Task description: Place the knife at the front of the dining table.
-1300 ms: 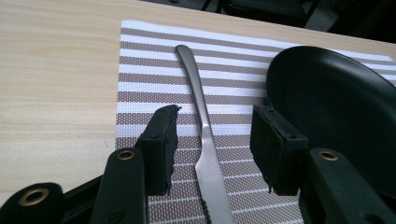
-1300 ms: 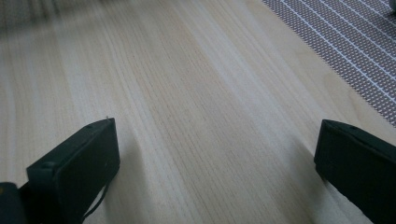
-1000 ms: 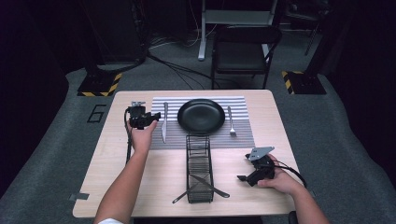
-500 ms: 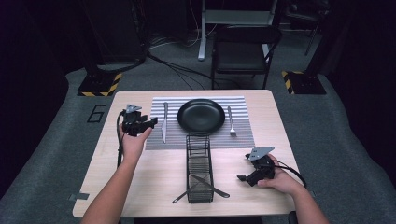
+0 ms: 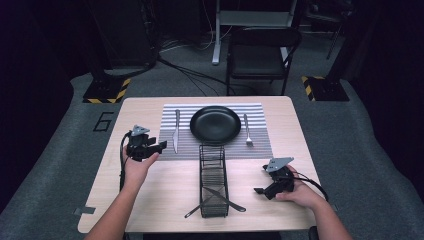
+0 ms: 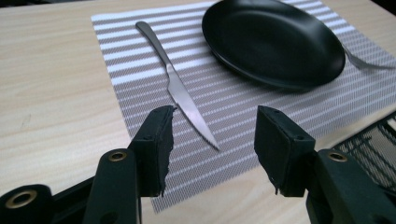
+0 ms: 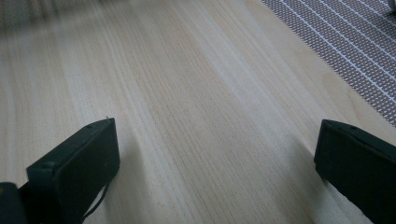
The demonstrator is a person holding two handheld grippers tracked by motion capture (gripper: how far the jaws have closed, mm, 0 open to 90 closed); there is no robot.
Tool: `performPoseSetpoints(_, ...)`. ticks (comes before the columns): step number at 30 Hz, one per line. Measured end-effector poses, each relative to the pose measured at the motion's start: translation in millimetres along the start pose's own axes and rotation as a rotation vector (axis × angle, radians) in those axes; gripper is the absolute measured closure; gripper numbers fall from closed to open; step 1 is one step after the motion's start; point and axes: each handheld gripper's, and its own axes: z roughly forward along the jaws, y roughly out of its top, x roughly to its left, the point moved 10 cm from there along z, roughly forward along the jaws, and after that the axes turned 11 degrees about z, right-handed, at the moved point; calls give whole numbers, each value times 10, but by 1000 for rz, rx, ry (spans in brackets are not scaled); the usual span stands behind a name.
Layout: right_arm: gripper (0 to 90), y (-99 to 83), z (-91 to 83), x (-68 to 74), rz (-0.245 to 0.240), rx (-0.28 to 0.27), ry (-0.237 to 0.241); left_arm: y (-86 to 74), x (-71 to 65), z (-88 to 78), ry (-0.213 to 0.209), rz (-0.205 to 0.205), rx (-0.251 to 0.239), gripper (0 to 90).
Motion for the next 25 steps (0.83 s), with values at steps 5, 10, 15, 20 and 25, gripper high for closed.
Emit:
performPoseSetpoints(5, 0, 0, 0, 0, 1, -1, 0, -148, -46, -39, -9, 15, 11, 470)
performPoseSetpoints(10, 0, -1, -1, 0, 1, 1, -1, -304, -76, -37, -9, 36, 27, 467)
performPoseSetpoints(15, 0, -1, -1, 1, 1, 1, -1, -436, -66, 21, -10, 29, 50, 464)
performPoseSetpoints(20, 0, -1, -1, 1, 2, 1, -1, -632, 42, 90, 28, 18, 92, 457)
performPoseSetpoints(25, 0, -2, -1, 1, 2, 1, -1, -822, 210, 127, 82, 7, 132, 428)
